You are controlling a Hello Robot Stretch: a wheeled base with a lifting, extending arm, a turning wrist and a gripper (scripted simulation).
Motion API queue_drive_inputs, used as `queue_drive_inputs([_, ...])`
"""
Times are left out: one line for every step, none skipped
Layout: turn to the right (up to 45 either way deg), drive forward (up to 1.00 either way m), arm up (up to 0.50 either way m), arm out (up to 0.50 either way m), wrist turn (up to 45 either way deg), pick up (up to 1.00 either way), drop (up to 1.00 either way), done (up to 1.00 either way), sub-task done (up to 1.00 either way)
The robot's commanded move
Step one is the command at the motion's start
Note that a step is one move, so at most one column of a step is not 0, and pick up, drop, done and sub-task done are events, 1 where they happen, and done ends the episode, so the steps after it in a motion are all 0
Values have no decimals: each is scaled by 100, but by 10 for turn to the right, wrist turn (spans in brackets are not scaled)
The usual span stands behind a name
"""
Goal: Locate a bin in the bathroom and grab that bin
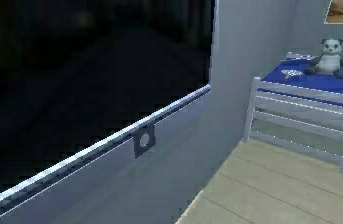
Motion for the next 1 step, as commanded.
queue_drive_inputs([330,0,0,0,0,0,0,0,0])
